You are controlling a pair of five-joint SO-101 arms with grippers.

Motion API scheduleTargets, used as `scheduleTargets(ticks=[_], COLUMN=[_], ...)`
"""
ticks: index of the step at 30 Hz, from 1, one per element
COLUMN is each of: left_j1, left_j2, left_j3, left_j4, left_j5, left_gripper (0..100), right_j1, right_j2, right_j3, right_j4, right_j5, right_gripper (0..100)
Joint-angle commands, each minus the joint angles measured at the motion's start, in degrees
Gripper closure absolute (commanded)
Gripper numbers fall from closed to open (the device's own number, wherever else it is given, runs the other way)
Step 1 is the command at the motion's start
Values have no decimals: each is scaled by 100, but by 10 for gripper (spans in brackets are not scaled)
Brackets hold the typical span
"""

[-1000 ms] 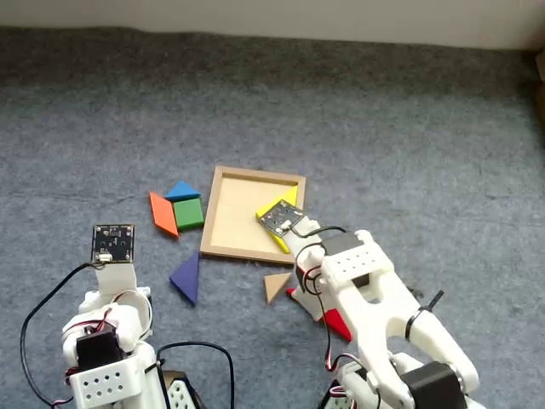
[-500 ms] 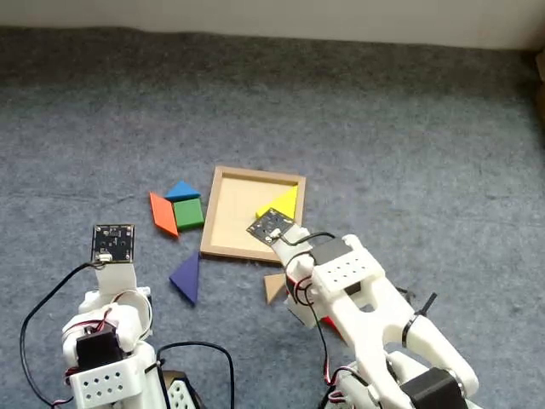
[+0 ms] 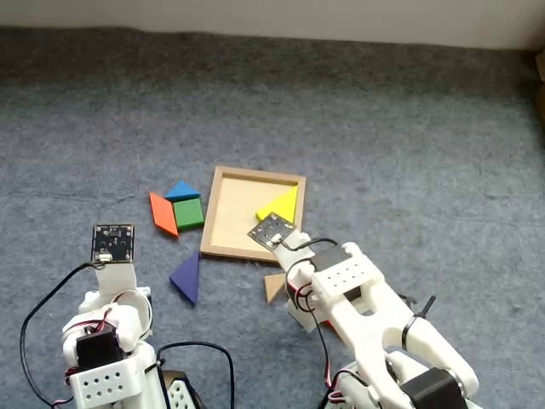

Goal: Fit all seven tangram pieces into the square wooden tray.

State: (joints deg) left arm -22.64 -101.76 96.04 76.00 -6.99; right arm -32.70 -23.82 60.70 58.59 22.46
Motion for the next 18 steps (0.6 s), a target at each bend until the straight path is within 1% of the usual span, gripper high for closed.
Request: scheduleTargets(ticks=[1,18], left_j1=[-48,-48], left_j2=[-259,-259], left_j3=[110,110], left_j4=[26,26], left_j5=[35,35], left_gripper=[993,993], right_j1=[22,22], right_j2=[-207,-198], right_j3=[-31,189], right_j4=[-84,-198], right_j5=[-62,-18], right_gripper=[657,659])
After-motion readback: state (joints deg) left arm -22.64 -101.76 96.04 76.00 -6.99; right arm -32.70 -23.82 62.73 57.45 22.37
